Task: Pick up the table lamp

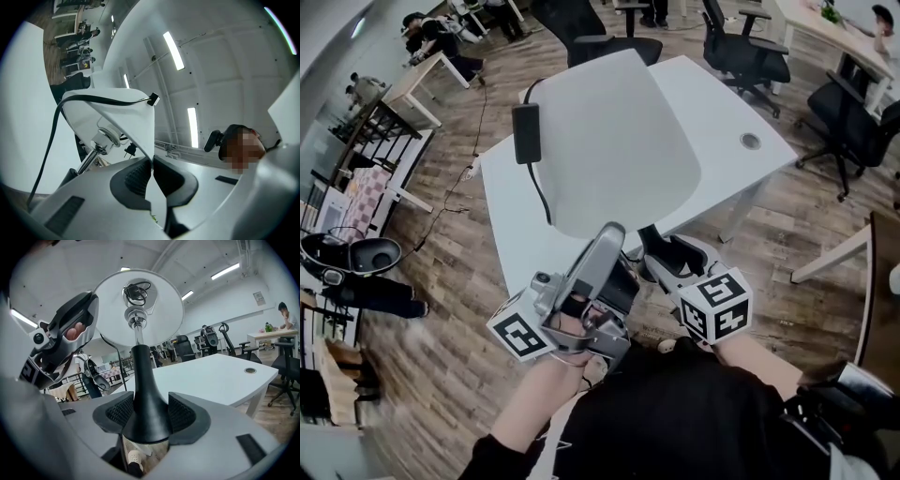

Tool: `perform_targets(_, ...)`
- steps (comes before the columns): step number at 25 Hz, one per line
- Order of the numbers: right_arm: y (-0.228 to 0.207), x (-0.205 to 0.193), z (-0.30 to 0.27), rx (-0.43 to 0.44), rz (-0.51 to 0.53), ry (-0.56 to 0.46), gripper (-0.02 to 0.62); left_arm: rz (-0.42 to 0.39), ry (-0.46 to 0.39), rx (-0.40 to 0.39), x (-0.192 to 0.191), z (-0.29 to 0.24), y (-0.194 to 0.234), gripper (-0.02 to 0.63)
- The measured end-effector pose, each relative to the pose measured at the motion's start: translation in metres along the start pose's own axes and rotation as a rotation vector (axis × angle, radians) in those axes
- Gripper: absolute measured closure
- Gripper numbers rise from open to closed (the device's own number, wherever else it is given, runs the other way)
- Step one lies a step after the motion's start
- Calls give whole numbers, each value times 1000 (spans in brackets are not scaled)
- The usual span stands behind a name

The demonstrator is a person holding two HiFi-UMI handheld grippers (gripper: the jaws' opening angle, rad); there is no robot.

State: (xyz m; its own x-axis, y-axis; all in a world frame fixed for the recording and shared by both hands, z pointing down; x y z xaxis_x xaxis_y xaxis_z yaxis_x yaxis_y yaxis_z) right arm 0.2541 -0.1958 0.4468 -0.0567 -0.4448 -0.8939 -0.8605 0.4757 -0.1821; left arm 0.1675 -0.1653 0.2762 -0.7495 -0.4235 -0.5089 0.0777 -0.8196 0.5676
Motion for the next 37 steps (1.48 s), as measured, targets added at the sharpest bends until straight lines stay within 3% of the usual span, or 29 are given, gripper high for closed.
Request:
perform_targets(21,10,21,11,-13,38,-63,355,-47,51,-39,8,-19,-20,584)
perform_targets(37,1,9,27,-2,27,-62,355,-65,105,-45,-19,-26,-26,588)
Point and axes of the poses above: the fingertips, and each gripper's own axes: z backward along the fingers, y to its left, x out of its top, the point moved 3 cm from there along z, backward along the fingers, and after that the axes turned 13 degrees about -x, right-handed, at the moved point
